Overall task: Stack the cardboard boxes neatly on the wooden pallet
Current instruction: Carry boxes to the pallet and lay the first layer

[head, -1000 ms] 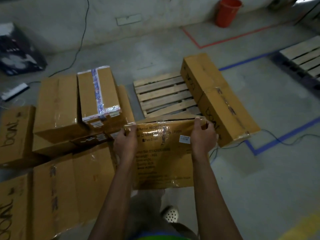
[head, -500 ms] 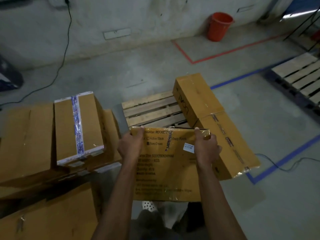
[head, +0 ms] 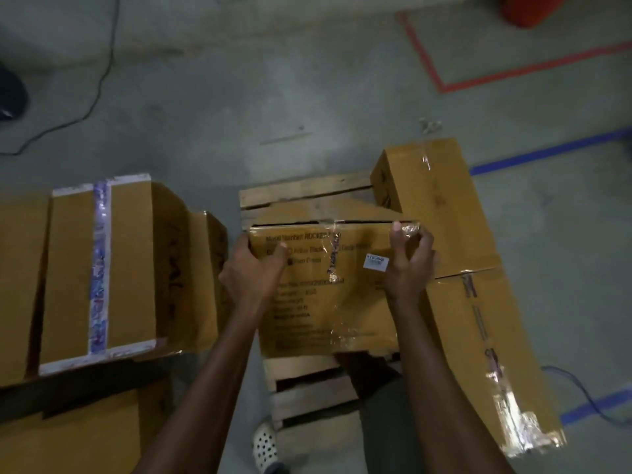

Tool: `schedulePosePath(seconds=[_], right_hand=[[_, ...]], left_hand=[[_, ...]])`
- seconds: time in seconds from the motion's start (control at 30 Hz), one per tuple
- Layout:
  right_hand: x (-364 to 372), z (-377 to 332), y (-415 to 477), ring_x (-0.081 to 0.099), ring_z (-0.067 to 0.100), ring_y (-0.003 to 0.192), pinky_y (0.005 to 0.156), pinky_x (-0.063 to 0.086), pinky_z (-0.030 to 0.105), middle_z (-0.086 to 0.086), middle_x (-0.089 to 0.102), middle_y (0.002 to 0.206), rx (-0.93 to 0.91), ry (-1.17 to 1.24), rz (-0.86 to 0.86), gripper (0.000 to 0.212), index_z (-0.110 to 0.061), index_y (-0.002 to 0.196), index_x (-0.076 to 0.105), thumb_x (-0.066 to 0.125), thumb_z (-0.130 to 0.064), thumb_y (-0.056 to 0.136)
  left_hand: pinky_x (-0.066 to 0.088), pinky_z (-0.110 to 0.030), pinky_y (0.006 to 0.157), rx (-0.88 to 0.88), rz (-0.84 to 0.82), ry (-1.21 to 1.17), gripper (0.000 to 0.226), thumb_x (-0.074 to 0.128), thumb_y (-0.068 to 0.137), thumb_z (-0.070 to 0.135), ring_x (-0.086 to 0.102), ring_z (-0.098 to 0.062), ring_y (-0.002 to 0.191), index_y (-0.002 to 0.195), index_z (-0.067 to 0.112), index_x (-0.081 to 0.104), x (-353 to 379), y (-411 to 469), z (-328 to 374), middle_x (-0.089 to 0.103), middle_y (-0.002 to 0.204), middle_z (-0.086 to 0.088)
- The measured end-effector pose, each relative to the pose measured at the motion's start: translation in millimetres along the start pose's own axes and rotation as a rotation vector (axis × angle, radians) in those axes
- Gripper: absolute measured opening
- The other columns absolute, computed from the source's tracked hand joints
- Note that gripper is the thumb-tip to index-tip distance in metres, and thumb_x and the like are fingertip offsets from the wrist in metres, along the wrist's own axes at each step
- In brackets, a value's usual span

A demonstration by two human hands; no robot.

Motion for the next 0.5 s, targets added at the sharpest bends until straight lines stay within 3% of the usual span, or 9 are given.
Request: schedulePosePath(seconds=[0.13,0.23,0.37,0.43,0.5], right_hand=[[31,62,90,0.056,0.017,0.117,0.098,0.05,0.035,0.006,0.054,0.13,0.016,0.079,-0.071,0.067,-0.028,0.134,0.05,0.063,-0.069,0.083],[51,142,136,0.057,0.009,0.117,0.098,0.049,0.031,0.002,0.058,0.132,0.077,0.053,-0.094,0.064,-0.029,0.134,0.049,0.067,-0.065,0.083],[82,257,179,0.049,0.021,0.133,0.112,0.043,0.047,0.001,0.049,0.146,0.22,-0.051,-0.133,0.085,-0.028,0.144,0.043,0.073,-0.067,0.075],[93,305,192,0.042,0.027,0.139,0.115,0.037,0.05,0.007,0.043,0.15,0.258,-0.19,-0.168,0.096,-0.018,0.152,0.038,0.078,-0.059,0.074],[95,335,198,0.035,0.032,0.143,0.118,0.032,0.051,0.012,0.036,0.154,0.296,-0.317,-0.244,0.094,-0.016,0.156,0.033,0.081,-0.042,0.08]], left_hand=[[0.058,-0.046,0.096,-0.046,-0.044,-0.17,0.039,0.069,0.091,0.018,0.066,-0.012,0.111,0.127,0.03,0.058,78,57,-30,0.067,0.114,0.014],[0.058,-0.042,0.096,-0.108,-0.165,-0.277,0.063,0.068,0.088,-0.005,0.061,-0.013,0.122,0.141,0.025,0.049,153,81,-86,0.063,0.13,0.009],[0.056,-0.04,0.095,-0.322,-0.366,-0.307,0.088,0.069,0.08,-0.011,0.054,-0.018,0.127,0.152,0.026,0.034,255,105,-179,0.055,0.143,0.002],[0.05,-0.038,0.096,-0.475,-0.449,-0.341,0.085,0.069,0.08,-0.008,0.052,-0.021,0.129,0.151,0.026,0.037,289,106,-215,0.055,0.141,0.006],[0.044,-0.043,0.106,-0.591,-0.496,-0.345,0.076,0.071,0.087,0.004,0.05,-0.019,0.128,0.151,0.03,0.04,308,101,-239,0.05,0.14,0.014]])
Point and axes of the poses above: each hand's wrist, its own y-axis towards the middle knuckle, its own x-axis out of the palm, z = x × y, the point moved 4 cm from there along y, towards the middle knuckle
